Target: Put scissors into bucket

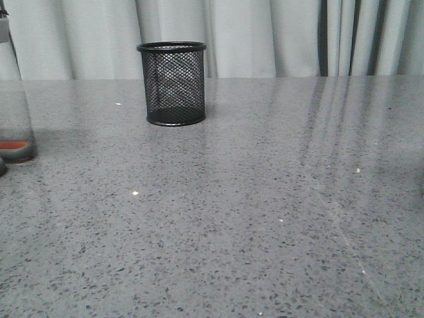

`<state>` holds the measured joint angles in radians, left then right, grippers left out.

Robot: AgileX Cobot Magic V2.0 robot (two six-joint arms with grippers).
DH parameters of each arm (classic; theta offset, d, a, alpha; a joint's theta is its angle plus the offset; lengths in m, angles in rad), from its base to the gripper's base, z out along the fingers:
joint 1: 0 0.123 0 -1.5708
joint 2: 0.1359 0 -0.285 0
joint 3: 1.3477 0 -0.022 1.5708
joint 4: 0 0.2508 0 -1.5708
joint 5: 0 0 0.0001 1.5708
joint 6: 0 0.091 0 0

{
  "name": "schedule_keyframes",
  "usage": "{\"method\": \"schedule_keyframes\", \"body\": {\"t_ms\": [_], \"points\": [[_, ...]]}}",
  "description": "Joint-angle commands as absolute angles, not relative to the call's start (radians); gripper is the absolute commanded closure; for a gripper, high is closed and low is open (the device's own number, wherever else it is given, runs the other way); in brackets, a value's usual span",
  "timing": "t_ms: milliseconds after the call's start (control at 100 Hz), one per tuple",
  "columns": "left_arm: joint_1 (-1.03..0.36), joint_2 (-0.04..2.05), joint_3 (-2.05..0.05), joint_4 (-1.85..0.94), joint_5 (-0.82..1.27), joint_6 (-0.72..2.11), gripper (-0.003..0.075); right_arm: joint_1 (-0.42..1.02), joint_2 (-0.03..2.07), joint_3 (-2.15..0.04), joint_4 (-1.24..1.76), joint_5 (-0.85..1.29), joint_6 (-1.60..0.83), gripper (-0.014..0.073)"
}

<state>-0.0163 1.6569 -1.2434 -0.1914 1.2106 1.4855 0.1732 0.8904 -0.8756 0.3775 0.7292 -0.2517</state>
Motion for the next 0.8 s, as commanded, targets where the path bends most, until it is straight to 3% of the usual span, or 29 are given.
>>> {"method": "schedule_keyframes", "body": {"t_ms": [0, 120, 220, 790], "points": [[-0.024, 1.637, -1.259, -0.214, 1.279, 1.484, 0.0455, 0.174, 0.886, -0.912, 0.39, 0.669, -0.262, 0.0147], [-0.024, 1.637, -1.259, -0.214, 1.279, 1.484, 0.0575, 0.174, 0.886, -0.912, 0.39, 0.669, -0.262, 0.0147], [-0.024, 1.637, -1.259, -0.214, 1.279, 1.484, 0.0616, 0.174, 0.886, -0.912, 0.39, 0.669, -0.262, 0.0147], [-0.024, 1.633, -1.259, -0.214, 1.279, 1.484, 0.0617, 0.174, 0.886, -0.912, 0.39, 0.669, -0.262, 0.0147]]}}
